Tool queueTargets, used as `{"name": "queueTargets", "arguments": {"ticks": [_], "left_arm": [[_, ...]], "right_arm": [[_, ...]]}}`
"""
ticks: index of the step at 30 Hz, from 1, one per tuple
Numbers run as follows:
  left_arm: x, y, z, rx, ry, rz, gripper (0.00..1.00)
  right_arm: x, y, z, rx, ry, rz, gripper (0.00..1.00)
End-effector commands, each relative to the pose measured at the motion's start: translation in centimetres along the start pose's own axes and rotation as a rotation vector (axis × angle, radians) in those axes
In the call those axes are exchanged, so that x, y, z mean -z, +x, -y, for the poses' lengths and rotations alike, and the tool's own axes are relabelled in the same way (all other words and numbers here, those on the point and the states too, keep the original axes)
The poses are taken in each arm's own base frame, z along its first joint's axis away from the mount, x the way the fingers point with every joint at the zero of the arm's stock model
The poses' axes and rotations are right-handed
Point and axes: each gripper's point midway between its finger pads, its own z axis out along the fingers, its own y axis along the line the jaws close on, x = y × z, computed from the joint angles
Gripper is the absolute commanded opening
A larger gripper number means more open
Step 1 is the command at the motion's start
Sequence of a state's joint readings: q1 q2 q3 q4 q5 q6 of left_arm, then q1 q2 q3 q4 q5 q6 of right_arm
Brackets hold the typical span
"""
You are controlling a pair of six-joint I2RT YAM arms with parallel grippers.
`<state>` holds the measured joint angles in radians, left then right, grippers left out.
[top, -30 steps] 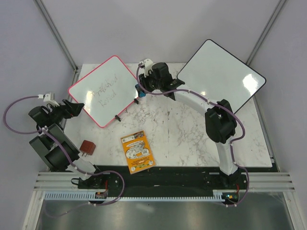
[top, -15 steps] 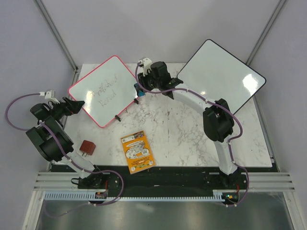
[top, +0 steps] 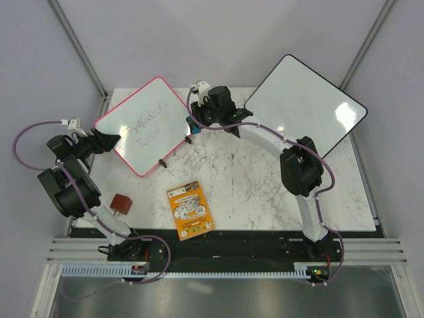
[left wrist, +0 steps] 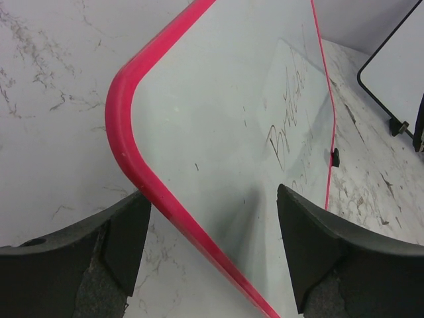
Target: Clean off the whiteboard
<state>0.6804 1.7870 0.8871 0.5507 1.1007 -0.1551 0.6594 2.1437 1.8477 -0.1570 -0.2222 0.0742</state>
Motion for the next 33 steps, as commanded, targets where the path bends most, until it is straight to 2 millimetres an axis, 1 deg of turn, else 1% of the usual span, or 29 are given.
{"name": "queueTargets", "arguments": {"ticks": [1,2,4,5,9,10,12,13,18,21,24,27,28,33], "left_arm": [[-0.8,-0.4,0.1,-0.051,0.007,-0.016,0.75],[-1.0,-0.6,0.1,-0.072,0.01,-0.019,0.74],[-1.4,-0.2,0.3,-0.067,0.013,-0.035,0.72],[-1.4,-0.4,0.3,-0.076,0.017,-0.035,0.7],[-1.9,-0.2,0.5,-0.085,0.041,-0.048,0.61],[-1.9,-0.1,0.4,-0.087,0.045,-0.054,0.58],[-2.1,0.4,0.2,-0.071,0.045,-0.069,0.55],[-2.2,0.7,0.2,-0.082,0.053,-0.086,0.51],[-2.1,1.6,0.4,-0.099,0.076,-0.11,0.47],[-2.0,1.9,0.5,-0.113,0.086,-0.12,0.41],[-2.0,2.2,0.7,-0.117,0.108,-0.129,0.3],[-2.0,2.5,0.6,-0.107,0.118,-0.146,0.07],[-2.1,2.5,0.4,-0.119,0.12,-0.149,0.02],[-1.9,3.0,0.9,-0.125,0.165,-0.174,0.02]], "right_arm": [[0.8,-1.1,-0.3,0.029,0.009,0.029,0.0],[1.0,-1.3,-0.3,0.03,0.009,0.032,0.0],[1.1,-1.2,-0.3,0.032,0.012,0.032,0.0],[1.2,-1.3,-0.2,0.033,0.015,0.035,0.0],[1.6,-1.3,-0.1,0.038,0.024,0.036,0.0],[1.6,-0.9,0.1,0.039,0.027,0.03,0.0],[1.8,-1.0,0.0,0.039,0.029,0.033,0.0],[1.7,-0.7,0.2,0.04,0.03,0.028,0.0],[1.8,-0.3,0.3,0.043,0.034,0.022,0.0],[1.9,-0.2,0.5,0.044,0.037,0.021,0.0],[2.0,-0.1,0.6,0.043,0.04,0.019,0.0],[2.1,0.0,0.7,0.046,0.043,0.017,0.0],[2.2,-0.1,0.7,0.047,0.046,0.02,0.0],[2.5,0.1,0.8,0.056,0.05,0.018,0.0]]}}
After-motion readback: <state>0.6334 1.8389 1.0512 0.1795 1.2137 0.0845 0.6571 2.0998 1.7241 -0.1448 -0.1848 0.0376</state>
